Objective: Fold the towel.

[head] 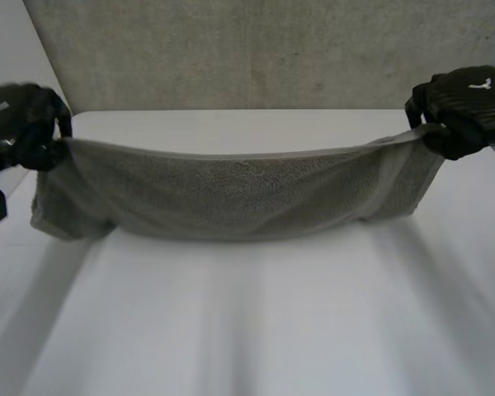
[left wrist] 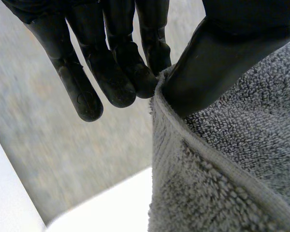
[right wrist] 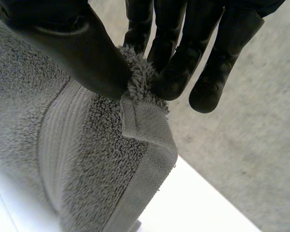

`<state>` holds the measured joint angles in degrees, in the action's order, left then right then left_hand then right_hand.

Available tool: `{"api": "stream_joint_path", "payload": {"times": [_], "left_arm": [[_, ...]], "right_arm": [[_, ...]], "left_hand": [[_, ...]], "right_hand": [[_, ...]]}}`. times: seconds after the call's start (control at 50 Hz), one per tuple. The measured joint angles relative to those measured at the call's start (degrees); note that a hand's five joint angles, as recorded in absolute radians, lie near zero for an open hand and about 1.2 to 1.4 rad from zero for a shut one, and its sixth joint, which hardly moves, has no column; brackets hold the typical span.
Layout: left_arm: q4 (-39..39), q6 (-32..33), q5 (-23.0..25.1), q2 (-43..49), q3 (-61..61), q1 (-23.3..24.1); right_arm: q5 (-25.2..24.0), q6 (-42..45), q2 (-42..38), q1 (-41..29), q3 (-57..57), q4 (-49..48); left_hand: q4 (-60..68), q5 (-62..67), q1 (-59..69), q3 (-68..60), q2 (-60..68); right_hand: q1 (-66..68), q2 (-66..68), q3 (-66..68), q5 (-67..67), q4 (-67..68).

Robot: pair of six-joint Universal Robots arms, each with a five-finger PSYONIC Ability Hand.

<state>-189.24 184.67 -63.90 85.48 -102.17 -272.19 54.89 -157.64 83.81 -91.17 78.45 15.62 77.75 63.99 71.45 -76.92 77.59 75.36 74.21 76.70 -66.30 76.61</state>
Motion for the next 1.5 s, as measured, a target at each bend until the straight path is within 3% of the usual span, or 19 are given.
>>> {"api": "stream_joint_path", "payload": {"times": [0.14,0.24,0.46,0.74,0.82,0.86,0.9,0.94,1.0,1.14,1.28,1.5], "left_arm": [[-1.31,1.60,0.26,13.51,3.24,0.69],[-1.54,4.73,-0.10,20.49,7.86,2.80],[-1.43,7.55,-0.75,29.20,18.14,5.84],[-0.92,8.03,-5.68,43.84,32.91,8.76],[-0.42,10.10,-7.25,47.37,37.10,9.13],[-0.25,11.22,-8.06,48.63,38.73,9.36],[-0.16,12.21,-9.15,49.71,40.25,9.60],[-0.05,13.21,-10.73,50.76,41.92,9.88],[0.12,13.82,-12.28,51.36,43.15,10.11],[2.53,13.83,-13.48,49.91,43.99,10.64],[6.34,13.62,-13.22,44.47,41.56,10.72],[6.87,16.05,-12.54,35.45,25.67,9.60]], "right_arm": [[2.64,1.93,-11.61,-2.40,-6.87,0.31],[7.37,3.87,-18.84,-5.46,-12.88,0.56],[12.05,4.50,-31.56,-9.71,-23.83,0.48],[20.54,4.54,-46.55,-13.47,-37.45,-0.58],[21.96,4.26,-49.25,-13.80,-41.80,-0.89],[22.35,4.16,-50.28,-13.86,-43.61,-1.10],[22.88,4.10,-51.37,-13.89,-45.50,-1.30],[23.97,4.12,-52.86,-13.90,-48.03,-1.50],[25.67,4.21,-54.37,-14.09,-50.54,-1.48],[28.63,4.04,-54.61,-15.46,-51.88,-0.71],[28.42,3.04,-47.37,-15.60,-44.15,0.81],[19.68,3.51,-28.02,-12.90,-15.85,-5.33]], "left_hand": [[0.00,0.02,0.00,0.00,0.00],[0.00,0.04,0.00,0.00,0.00],[0.00,0.25,0.00,0.00,0.00],[0.00,0.26,0.00,0.00,0.00],[-7.11,-3.38,-1.56,6.08,-7.09],[-17.82,-13.75,-11.07,16.71,-17.67],[-30.67,-26.95,-24.96,29.47,-30.50],[-48.08,-45.23,-42.07,47.33,-48.18],[-59.92,-57.39,-54.00,59.41,-59.97],[-62.40,-60.17,-56.24,62.19,-62.39],[-62.40,-60.16,-56.24,62.19,-62.39],[-62.29,-58.67,-56.11,62.07,-62.26]], "right_hand": [[0.00,0.00,0.03,0.00,0.00],[0.01,0.00,0.03,0.00,0.00],[0.01,0.00,0.03,0.00,0.00],[0.07,0.00,0.03,0.00,0.00],[-0.13,-0.17,-0.20,0.07,-0.29],[-4.50,-3.67,-4.90,4.82,-4.98],[-17.34,-16.69,-18.10,17.32,-18.22],[-38.40,-38.33,-39.35,40.81,-39.38],[-56.35,-56.85,-58.75,60.11,-58.49],[-61.82,-60.74,-63.17,62.89,-62.53],[-62.05,-60.74,-63.17,62.89,-62.53],[-60.07,-59.04,-61.46,60.75,-61.27]]}}
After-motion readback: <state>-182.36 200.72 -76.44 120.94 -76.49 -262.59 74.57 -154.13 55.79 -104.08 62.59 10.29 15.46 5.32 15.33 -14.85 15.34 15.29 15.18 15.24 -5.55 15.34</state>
